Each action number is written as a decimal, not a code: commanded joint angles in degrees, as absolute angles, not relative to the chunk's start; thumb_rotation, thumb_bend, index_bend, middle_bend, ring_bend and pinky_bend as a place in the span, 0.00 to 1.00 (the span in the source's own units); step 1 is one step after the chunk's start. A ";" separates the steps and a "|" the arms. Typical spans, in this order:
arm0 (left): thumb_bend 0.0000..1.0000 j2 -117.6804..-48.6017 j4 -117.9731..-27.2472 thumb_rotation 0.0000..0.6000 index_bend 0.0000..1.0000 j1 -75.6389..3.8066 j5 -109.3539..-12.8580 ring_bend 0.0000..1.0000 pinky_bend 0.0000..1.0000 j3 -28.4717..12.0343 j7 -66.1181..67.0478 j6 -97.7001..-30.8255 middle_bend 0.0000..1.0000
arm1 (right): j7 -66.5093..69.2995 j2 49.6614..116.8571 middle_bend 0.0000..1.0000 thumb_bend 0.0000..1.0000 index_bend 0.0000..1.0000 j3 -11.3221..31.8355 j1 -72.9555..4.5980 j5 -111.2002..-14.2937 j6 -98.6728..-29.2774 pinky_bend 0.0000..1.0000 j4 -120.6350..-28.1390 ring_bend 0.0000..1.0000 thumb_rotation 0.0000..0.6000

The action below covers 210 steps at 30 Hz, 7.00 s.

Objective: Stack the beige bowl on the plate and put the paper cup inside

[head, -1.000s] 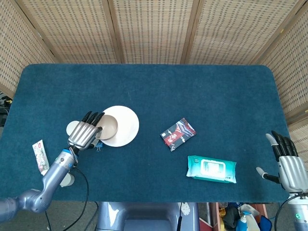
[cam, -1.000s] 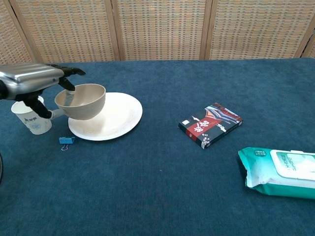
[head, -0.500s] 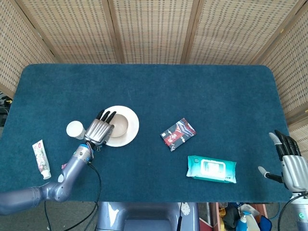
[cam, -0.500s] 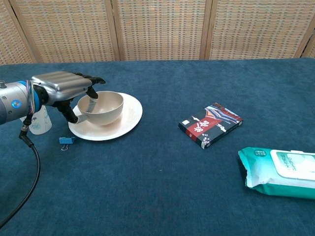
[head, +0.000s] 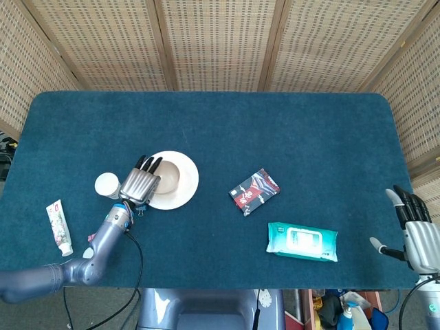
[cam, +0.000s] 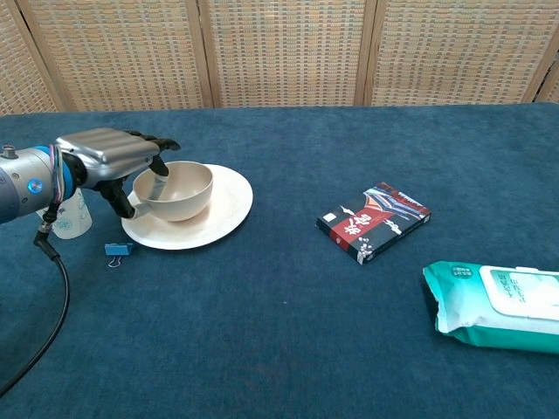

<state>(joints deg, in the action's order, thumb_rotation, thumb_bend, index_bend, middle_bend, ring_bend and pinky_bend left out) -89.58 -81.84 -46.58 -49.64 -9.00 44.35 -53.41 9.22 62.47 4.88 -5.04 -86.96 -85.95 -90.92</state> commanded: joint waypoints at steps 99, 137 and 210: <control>0.39 -78.89 -77.07 1.00 0.47 -32.71 -66.50 0.00 0.00 -4.05 23.87 -55.40 0.00 | 5.74 63.06 0.00 0.15 0.00 4.78 -5.05 -87.04 -86.22 0.00 -91.91 0.00 1.00; 0.41 -74.66 -89.12 1.00 0.65 -39.11 -65.20 0.00 0.01 -10.39 30.13 -56.89 0.00 | 7.06 62.93 0.00 0.15 0.00 5.21 -4.84 -86.36 -86.47 0.00 -91.45 0.00 1.00; 0.17 -67.05 -103.39 1.00 0.13 -18.96 -77.43 0.00 0.00 3.25 27.29 -91.80 0.00 | 5.75 64.09 0.00 0.15 0.00 5.02 -5.16 -87.84 -86.86 0.00 -90.88 0.00 1.00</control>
<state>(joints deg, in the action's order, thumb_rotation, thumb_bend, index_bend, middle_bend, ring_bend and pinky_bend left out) -65.04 -105.61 -24.93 -71.82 -1.43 28.54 -85.53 6.20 63.83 5.11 -5.11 -87.57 -86.71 -90.77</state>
